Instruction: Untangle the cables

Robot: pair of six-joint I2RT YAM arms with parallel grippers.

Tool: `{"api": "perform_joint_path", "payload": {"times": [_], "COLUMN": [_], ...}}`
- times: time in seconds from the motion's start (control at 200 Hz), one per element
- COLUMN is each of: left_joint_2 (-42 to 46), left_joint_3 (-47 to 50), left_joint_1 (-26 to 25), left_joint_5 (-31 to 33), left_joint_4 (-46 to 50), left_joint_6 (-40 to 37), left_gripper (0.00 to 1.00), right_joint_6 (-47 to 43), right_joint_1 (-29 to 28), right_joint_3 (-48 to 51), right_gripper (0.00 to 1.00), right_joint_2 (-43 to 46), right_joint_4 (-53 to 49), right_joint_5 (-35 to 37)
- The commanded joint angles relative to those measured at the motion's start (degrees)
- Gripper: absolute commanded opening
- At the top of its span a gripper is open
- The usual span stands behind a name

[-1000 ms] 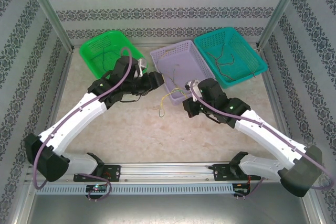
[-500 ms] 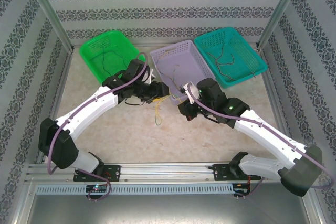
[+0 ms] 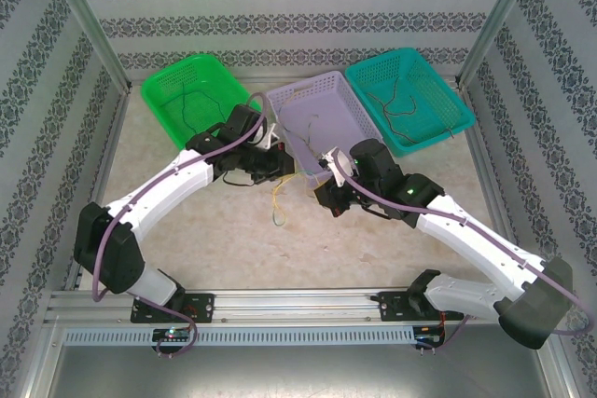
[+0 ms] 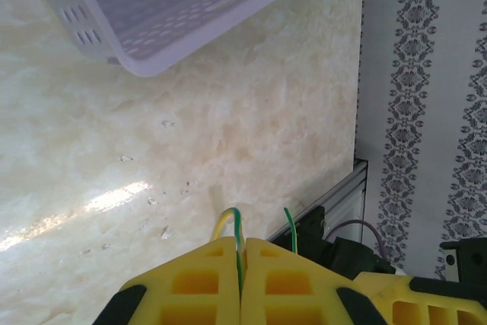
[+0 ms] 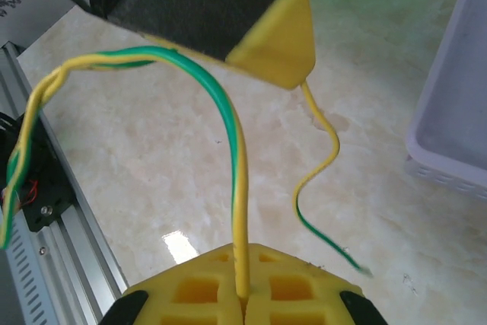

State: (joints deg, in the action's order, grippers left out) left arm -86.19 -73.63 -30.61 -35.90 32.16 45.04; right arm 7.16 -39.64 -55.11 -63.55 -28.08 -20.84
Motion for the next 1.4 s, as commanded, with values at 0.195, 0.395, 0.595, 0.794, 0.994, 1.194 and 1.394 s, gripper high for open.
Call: {"api": "perform_joint_path", "payload": {"times": [0.195,0.395,0.595,0.794,0.994,1.194,1.394], "left_joint_2": [5.35,6.72,8.44,11.42,10.85,8.31,4.81], "left_joint_3": [-2.85,0.09,3.92,2.61,1.69,-0.56,-3.69], "left_joint_1": [1.51,1.48,1.60,4.08,9.81,15.43,20.45], "left_joint_5": [3.61,2.57,8.31,19.58,21.68,20.88,18.71], "left_joint_4": [-3.02,-11.43,-21.93,-26.10,-34.03,-42.31,-51.01], "left_joint_6": [0.97,6.57,13.41,14.26,18.24,21.33,23.51], "left_gripper": [0.00,0.00,0.00,0.00,0.00,0.00,0.00], "right_joint_6": [3.39,6.82,10.65,12.88,11.15,7.82,5.53], "right_joint_1": [-0.09,-0.14,-1.47,-1.85,-1.78,-1.65,-0.28], "right_joint_3": [0.43,-1.41,-3.25,-2.76,-3.42,-4.47,-6.34], "right_gripper": [0.00,0.00,0.00,0.00,0.00,0.00,0.00], "right_joint_2": [-4.44,-9.19,-13.98,-15.89,-17.93,-22.25,-26.38], "right_joint_4": [-1.65,-0.72,2.32,3.81,2.59,-0.97,-2.51], "right_joint_5": [-7.48,-11.76,-15.26,-17.12,-23.14,-28.85,-32.22]}}
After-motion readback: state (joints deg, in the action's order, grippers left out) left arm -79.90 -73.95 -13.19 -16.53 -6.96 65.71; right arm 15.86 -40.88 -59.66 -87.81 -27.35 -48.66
